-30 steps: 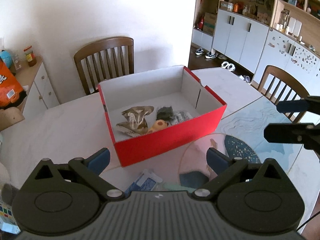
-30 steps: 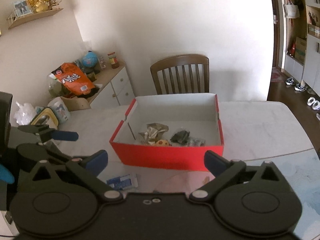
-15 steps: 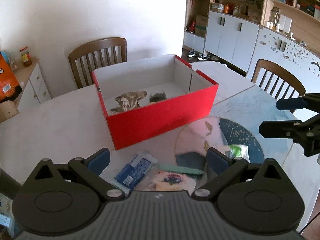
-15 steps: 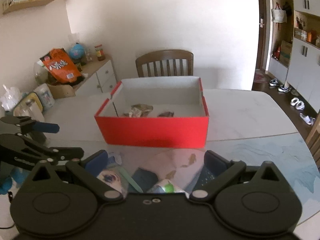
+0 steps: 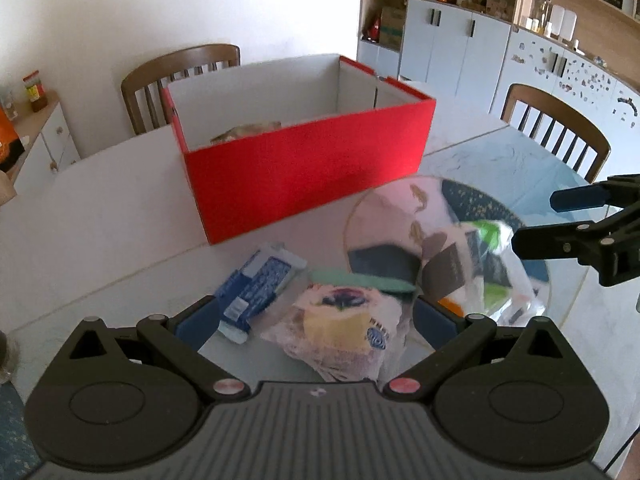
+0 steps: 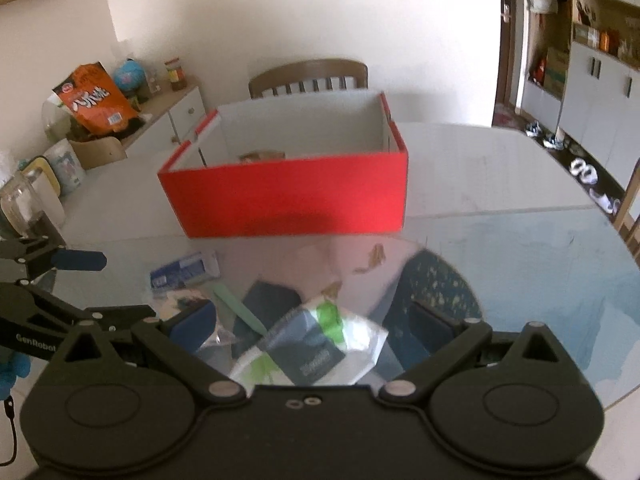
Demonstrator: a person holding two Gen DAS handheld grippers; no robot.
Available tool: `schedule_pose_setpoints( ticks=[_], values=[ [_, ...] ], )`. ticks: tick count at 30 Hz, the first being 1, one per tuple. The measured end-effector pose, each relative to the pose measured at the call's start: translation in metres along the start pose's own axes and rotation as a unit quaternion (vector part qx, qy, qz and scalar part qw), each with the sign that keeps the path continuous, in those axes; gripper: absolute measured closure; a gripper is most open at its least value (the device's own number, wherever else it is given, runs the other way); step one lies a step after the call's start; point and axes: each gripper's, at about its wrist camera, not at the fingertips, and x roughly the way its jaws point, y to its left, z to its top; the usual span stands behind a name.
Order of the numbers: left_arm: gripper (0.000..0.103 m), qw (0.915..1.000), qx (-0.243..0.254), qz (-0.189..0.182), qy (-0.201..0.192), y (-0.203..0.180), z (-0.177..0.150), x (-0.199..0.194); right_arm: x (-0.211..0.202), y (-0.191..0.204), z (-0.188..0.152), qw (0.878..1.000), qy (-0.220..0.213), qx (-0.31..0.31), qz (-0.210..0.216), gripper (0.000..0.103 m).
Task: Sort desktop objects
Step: 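Move both tools back toward the packages on the patterned mat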
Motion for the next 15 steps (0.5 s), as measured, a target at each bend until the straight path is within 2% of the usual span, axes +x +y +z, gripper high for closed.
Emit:
schedule_pose_setpoints(
  ticks=[6,11,15],
  values=[
    [0.000,0.9996,0.009,-0.027,0.003,0.001,-0.009,0.013,0.017,-0.003,-0.013,1.000,0.022,0.012,-0.003,0.000],
    [0.000,0.9983,0.050,-0.029,-0.006,-0.008,-0.012,0.020,0.029,-0.008,-0.017,0.999,0.030,0.031,0.001,0.000],
    [0.000,0.9983,0.047,-0.033,0.000,-0.006,-0.011,0.027,0.036,-0.014,-0.017,0.998,0.031,0.053,0.001,0.000]
  ],
)
